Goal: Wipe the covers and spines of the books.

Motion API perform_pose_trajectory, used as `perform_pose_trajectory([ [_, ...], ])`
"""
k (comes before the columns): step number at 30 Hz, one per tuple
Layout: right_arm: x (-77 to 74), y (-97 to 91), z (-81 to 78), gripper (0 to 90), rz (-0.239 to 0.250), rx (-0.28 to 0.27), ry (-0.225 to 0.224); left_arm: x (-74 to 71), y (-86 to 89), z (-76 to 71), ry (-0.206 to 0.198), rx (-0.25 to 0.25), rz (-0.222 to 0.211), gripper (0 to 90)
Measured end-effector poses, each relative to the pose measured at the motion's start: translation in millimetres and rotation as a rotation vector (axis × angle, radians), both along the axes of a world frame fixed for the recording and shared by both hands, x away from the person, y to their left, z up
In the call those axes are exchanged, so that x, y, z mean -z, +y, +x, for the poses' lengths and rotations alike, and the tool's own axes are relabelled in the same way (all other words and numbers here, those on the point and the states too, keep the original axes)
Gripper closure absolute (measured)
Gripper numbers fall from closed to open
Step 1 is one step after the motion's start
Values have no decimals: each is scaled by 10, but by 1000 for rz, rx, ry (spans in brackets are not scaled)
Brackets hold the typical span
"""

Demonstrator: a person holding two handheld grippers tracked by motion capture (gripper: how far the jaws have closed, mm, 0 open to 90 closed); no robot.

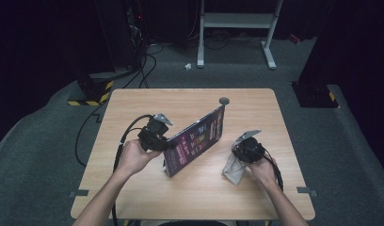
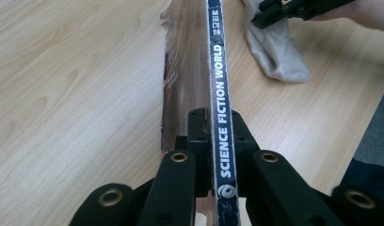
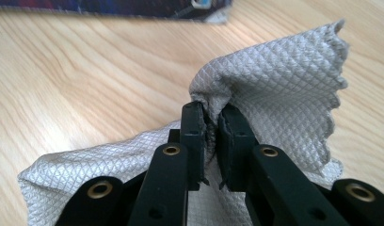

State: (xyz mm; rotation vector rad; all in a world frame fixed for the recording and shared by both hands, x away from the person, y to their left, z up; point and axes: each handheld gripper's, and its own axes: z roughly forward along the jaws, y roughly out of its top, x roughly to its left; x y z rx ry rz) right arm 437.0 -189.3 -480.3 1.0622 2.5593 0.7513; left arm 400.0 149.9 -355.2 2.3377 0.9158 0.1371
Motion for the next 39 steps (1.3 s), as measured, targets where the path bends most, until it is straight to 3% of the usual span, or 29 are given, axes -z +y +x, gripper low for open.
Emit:
perform_pose_trajectory([
  [4, -21, -80, 1, 791, -20, 0, 16, -36, 7, -21, -18, 2, 17, 838],
  [8, -59, -72, -8, 770, -20, -9, 11, -132, 21, -86, -61, 18, 59, 838],
  [12, -76, -79, -32, 680, -33, -19, 28, -153, 52, -82, -74, 5, 45, 838],
  [16, -128, -140, -56, 602, -35, -26, 2, -128, 49, -68, -85, 8, 33, 838],
  [24, -264, -152, -109, 532, -60, -59, -49, -97, 58, -52, -107, 29, 29, 838],
  [27, -302, -147, -117, 526, -76, -80, -58, -55, 74, -53, -126, 47, 29, 838],
  [34, -360, -155, -100, 617, -75, -119, -95, -10, 118, -56, -138, 58, 15, 838],
  [35, -363, -159, -108, 633, -91, -133, -115, -10, 117, -56, -140, 63, 18, 838],
  [37, -372, -160, -128, 643, -169, -148, -178, -4, 112, -55, -143, 65, 18, 838],
  [39, -393, -157, -126, 654, -194, -153, -180, -4, 101, -62, -146, 63, 17, 838],
])
